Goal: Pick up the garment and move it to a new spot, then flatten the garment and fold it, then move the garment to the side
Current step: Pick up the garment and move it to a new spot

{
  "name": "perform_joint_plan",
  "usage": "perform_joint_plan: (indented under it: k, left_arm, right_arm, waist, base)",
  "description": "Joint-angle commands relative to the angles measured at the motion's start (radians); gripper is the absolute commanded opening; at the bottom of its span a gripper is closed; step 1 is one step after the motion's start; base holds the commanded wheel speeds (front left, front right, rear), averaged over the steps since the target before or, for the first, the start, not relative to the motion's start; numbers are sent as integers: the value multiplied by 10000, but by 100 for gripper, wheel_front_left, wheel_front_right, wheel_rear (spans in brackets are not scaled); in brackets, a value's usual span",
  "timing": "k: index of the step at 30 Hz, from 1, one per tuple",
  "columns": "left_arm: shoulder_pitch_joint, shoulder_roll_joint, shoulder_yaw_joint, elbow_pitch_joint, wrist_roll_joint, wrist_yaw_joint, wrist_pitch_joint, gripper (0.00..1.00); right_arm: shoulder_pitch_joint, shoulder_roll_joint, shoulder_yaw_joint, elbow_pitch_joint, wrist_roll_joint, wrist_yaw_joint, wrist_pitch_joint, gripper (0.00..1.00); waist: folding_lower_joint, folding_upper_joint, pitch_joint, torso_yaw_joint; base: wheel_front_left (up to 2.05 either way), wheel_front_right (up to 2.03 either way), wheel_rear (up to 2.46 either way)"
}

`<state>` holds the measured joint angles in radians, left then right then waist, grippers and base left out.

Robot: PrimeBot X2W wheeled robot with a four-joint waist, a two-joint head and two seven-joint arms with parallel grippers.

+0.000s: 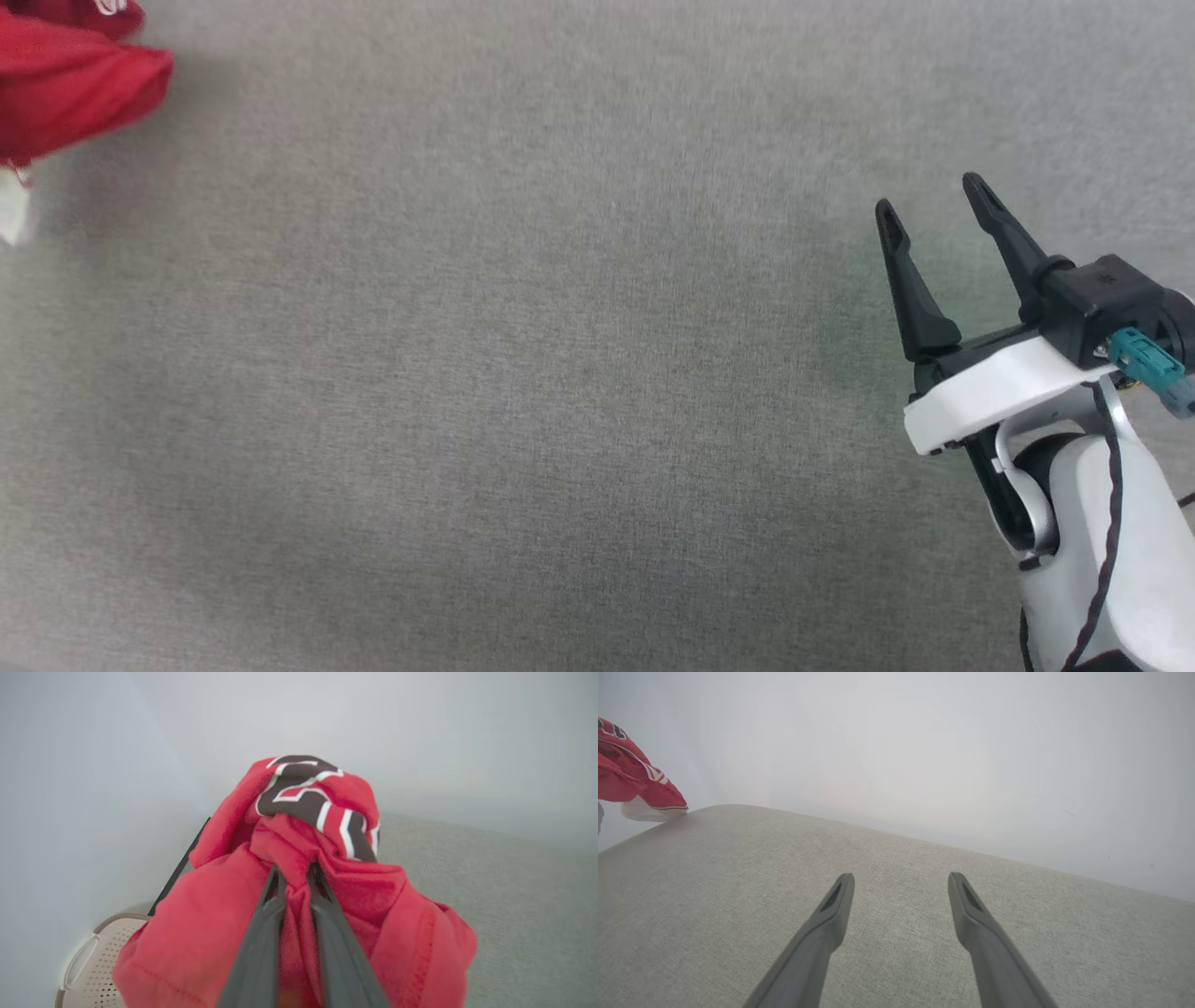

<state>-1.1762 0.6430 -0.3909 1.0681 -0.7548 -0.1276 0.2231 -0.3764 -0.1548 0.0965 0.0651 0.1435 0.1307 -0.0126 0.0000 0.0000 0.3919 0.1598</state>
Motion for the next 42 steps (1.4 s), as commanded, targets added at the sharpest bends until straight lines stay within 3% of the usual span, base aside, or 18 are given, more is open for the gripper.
perform_joint_plan:
  k: [1, 13, 23, 33, 42]
  left_arm:
    - [-279, 217, -229, -328, 101, -24, -196, 0]
    - [-457, 1040, -1343, -2522, 2, -23, 299, 0]
    - [274, 1356, -1757, -5368, -335, 206, 1619, 0]
    - [1624, 1640, -2135, -9552, -869, 1327, 3382, 0]
    - [3031, 1194, -3235, -12096, -745, 2229, 4313, 0]
  right_arm:
    - [195, 54, -56, 96, 105, 1, -177, 100]
    - [776, 287, -610, 118, 267, 1, -554, 100]
    - [1319, 467, -1447, -102, 267, 1, -708, 100]
    - [1690, 765, -2004, -308, 296, 1, -857, 100]
    - [1728, 974, -1844, -83, 476, 1, -1087, 100]
  waist:
    - [0, 0, -594, 61]
    - [0, 0, -1840, -34]
    - [0, 0, -2401, -861]
    - [0, 0, -2435, -2361]
    - [0, 0, -2043, -3516]
  base:
    - [0, 0, 0]
    - [0, 0, 0]
    - [0, 0, 0]
    - [0, 0, 0]
    - [0, 0, 0]
